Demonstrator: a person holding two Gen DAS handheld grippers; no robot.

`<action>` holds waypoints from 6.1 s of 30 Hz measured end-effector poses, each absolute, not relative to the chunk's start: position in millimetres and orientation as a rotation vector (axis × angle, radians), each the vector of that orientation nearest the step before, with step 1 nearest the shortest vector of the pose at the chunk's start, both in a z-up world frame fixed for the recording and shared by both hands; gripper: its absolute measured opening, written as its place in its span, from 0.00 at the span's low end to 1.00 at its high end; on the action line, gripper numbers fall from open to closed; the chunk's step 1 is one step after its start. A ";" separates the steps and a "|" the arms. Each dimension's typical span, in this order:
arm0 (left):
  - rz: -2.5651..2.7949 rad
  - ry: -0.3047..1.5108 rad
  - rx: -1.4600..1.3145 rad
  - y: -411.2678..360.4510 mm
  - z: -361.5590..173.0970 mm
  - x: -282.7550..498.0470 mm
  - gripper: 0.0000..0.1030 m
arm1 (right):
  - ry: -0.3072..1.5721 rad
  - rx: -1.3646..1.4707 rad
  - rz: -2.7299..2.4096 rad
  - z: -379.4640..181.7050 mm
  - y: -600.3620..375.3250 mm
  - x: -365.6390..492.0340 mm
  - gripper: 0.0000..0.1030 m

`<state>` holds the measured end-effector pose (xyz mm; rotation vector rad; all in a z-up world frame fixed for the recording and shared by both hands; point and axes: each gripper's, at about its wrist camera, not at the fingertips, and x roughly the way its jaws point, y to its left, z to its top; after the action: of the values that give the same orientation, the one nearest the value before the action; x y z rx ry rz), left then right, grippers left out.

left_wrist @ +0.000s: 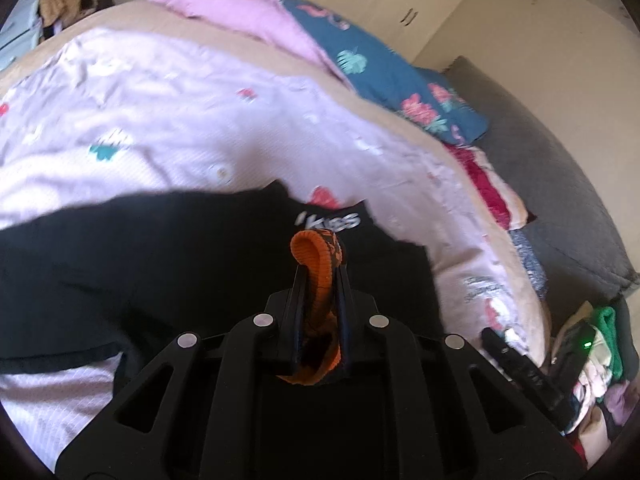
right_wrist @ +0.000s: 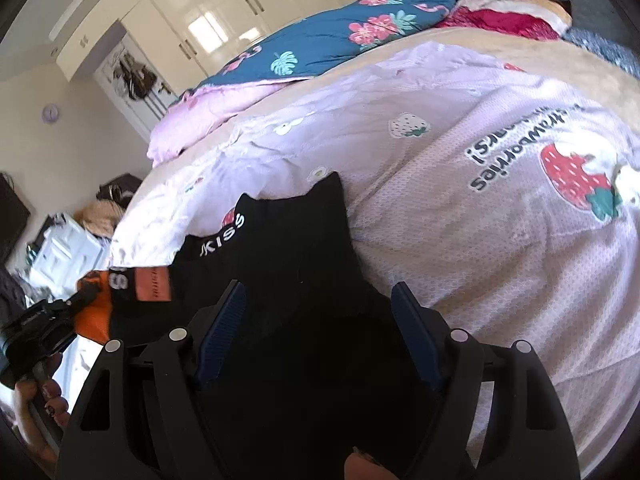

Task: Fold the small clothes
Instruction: 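Carry the orange cuff across the sweatshirt body toward the left gripper, then lay the sleeve flat on the body and open the right gripper, then move the left gripper to the other orange cuff and grasp it, then carry the held cuff across the body and lay the sleeve down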

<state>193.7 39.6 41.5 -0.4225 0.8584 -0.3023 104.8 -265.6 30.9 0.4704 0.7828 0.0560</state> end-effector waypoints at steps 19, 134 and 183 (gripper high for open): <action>-0.154 0.966 -0.263 44.3 5.0 187.7 0.27 | 0.977 0.106 0.095 -13.5 -185.2 168.6 0.80; 0.481 0.809 -0.679 353.3 -32.2 32.5 0.91 | 0.813 -0.158 0.526 56.4 63.1 70.2 0.96; -0.232 0.574 -0.410 92.1 126.6 123.8 0.07 | 0.753 0.263 0.069 64.3 -187.2 75.8 0.96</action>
<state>123.8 92.1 126.6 -0.4101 0.5740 -0.2322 75.8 -187.2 64.3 0.2629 0.7526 0.0689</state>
